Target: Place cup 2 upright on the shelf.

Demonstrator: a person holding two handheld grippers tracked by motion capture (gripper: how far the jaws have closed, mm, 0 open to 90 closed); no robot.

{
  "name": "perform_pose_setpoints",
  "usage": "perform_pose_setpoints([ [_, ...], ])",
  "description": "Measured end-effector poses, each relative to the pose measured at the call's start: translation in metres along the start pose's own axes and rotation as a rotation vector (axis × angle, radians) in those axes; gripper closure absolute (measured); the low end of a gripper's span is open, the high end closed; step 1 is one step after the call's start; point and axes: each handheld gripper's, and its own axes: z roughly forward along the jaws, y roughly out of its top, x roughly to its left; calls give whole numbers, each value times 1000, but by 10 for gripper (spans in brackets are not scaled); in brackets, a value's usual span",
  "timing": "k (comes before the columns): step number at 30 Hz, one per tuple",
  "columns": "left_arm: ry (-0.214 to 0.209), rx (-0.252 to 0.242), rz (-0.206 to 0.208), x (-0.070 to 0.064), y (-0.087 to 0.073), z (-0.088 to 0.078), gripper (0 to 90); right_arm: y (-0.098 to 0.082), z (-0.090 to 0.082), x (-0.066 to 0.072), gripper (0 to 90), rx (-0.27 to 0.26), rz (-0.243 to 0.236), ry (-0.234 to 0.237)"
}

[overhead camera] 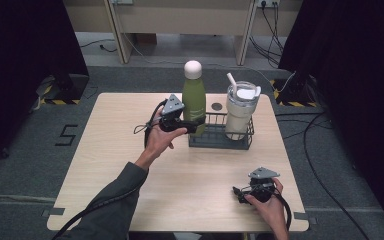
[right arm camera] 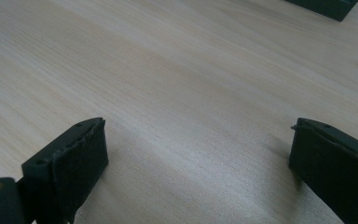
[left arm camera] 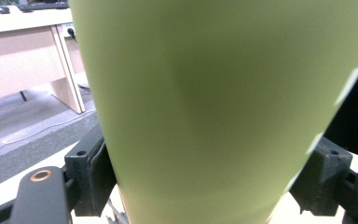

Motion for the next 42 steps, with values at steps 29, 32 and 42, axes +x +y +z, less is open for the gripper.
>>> perform_pose_setpoints([
  [29, 25, 2, -19, 13, -1, 37, 207, 0, 0, 0, 47, -1, -2, 0],
  [32, 25, 6, -17, 13, -2, 40, 207, 0, 0, 0, 46, 1, 0, 1],
  [42, 25, 11, -18, 14, -7, 51, 207, 0, 0, 0, 46, 1, -1, 2],
])
